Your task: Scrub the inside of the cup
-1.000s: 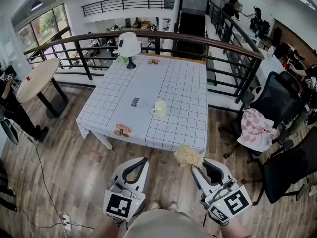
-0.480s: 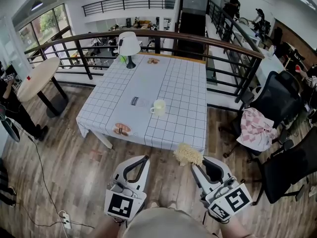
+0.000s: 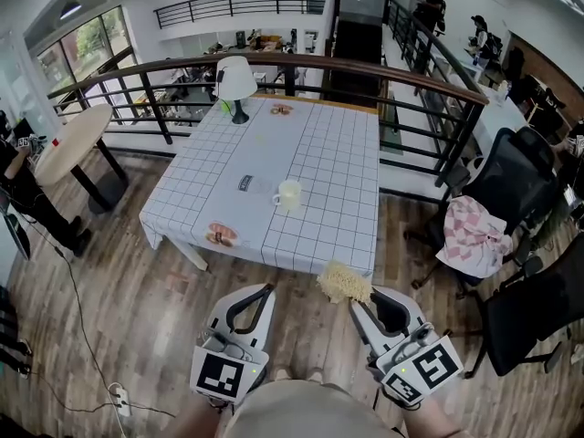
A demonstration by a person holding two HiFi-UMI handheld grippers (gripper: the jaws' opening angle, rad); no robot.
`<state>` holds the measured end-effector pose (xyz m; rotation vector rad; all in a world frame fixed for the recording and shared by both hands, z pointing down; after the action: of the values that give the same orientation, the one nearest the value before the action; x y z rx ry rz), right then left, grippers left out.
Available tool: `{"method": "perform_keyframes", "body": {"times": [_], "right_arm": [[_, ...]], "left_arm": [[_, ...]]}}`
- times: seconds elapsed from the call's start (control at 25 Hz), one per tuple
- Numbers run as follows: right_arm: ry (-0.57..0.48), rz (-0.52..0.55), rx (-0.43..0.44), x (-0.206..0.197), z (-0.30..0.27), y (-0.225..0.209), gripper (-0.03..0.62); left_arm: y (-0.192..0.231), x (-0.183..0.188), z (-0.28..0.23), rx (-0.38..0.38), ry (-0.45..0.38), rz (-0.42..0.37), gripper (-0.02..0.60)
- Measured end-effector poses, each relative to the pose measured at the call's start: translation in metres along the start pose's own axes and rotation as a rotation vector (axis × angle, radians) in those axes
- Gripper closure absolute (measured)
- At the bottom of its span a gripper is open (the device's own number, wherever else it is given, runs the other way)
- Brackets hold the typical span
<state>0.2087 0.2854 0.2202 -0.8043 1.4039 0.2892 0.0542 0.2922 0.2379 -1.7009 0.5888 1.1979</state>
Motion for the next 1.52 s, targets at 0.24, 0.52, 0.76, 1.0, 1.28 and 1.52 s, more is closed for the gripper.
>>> {"method": "perform_keyframes", "body": {"times": [0.24,0.52,0.76,1.0,1.28,1.52], "right_arm": [[0.0,0.0,0.02,0.001,0.008,-0.015,0.493],[-0.03,-0.001,0.026,0.004,0.017,-0.034,0.493],[-0.037,0.025,0.023,0.011,0.018,-0.051,0.493],[-0.049,0.011,0.038,0.015,0.004,-0.054,0.493],[-0.042,0.015,0.041,0.014,-0.03,-0.055,0.493],[-0.02,-0.001,0.048,0.015,-0.084,-0.081,0.491]], "left_arm": [[-0.014,0.004,-0.008,0.006,-0.006,0.004,0.568],[-0.035,0.014,-0.018,0.008,-0.015,-0.036,0.568],[-0.039,0.012,-0.028,0.014,-0.007,-0.059,0.568],[-0.028,0.007,-0.038,0.024,-0.014,-0.034,0.568],[0.002,-0.014,-0.052,0.026,-0.012,-0.02,0.568],[0.04,-0.047,-0.099,0.015,0.009,-0.001,0.568]]}}
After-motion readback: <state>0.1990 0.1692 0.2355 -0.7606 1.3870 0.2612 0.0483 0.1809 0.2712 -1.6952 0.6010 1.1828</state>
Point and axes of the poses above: the fingertips, and each gripper's own axes: z backward along the fingers, y to its left, x out of its top, the point moved 2 cm from there along z, backward along the fingers, and after that the axes turned 15 degrees about -z, right-handed, at the moved point
